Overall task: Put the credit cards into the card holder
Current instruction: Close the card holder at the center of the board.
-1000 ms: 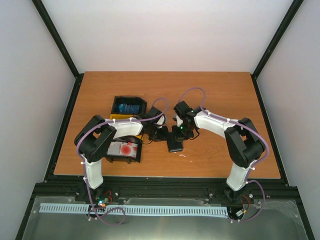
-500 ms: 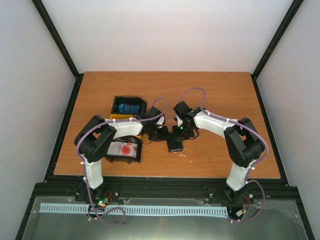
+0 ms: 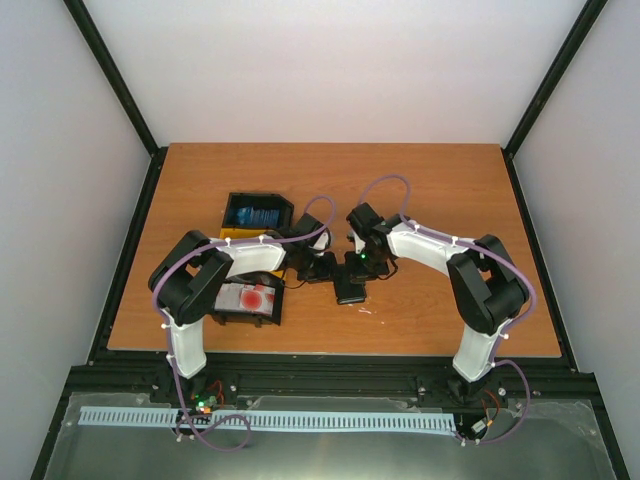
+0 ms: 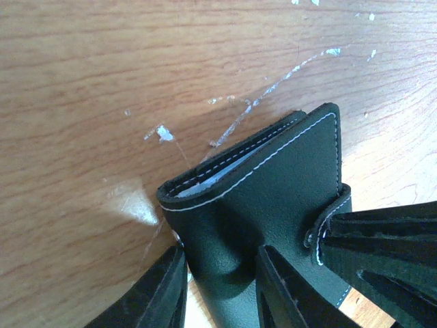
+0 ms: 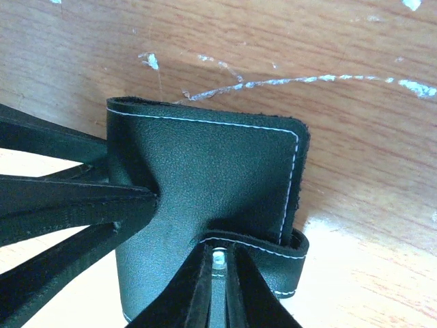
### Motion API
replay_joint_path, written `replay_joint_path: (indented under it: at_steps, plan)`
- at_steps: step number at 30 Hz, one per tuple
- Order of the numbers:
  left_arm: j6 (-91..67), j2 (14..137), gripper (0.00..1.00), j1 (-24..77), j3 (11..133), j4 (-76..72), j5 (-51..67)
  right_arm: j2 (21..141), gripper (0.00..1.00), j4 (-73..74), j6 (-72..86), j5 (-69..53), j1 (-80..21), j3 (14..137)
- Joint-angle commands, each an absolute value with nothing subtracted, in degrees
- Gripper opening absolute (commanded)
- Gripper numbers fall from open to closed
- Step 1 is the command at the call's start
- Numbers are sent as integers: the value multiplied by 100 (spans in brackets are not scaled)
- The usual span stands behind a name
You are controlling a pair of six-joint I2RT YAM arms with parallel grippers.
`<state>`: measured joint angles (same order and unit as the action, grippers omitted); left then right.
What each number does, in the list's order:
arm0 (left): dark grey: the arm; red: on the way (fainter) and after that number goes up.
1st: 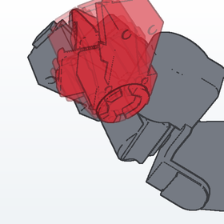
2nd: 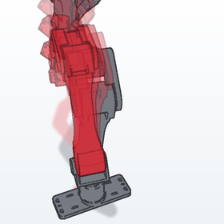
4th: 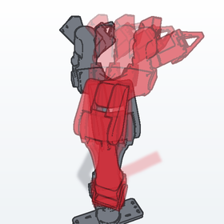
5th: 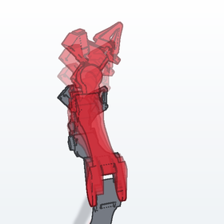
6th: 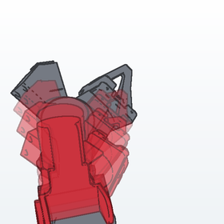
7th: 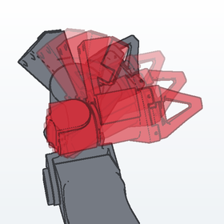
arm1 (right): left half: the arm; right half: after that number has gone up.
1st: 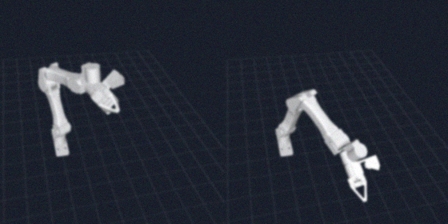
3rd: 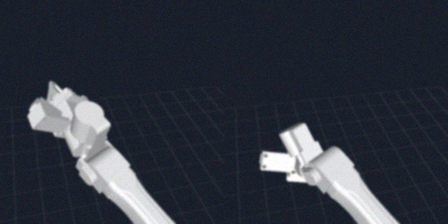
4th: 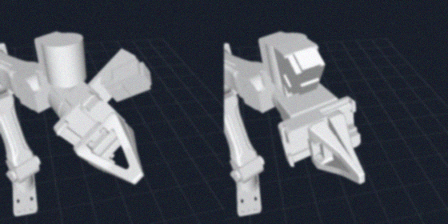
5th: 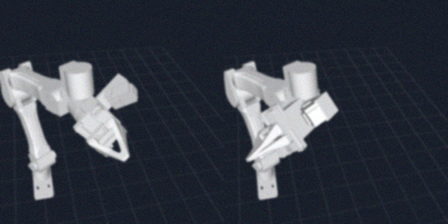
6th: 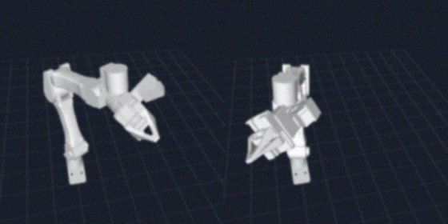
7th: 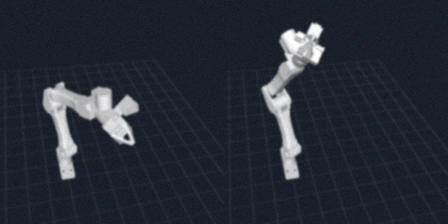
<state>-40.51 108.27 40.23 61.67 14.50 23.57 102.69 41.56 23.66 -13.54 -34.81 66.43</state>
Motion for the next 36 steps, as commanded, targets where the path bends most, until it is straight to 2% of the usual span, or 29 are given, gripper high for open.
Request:
replay_joint_path:
  at_steps: [1, 18, 36]
  plan:
    - [-4122, 11012, 30, 4034, 6029, 1674, 2400, 10432, 8, 4193, 2433, -1204, -3566, 6614]
    - [-4122, 11045, 29, 4034, 6047, 1670, 2415, 10812, 3, 4338, 2621, -812, -3750, 6567]
    - [-4129, 11048, 29, 4034, 6030, 1684, 2410, 11277, 3, 3649, 2952, -964, -3946, 5880]
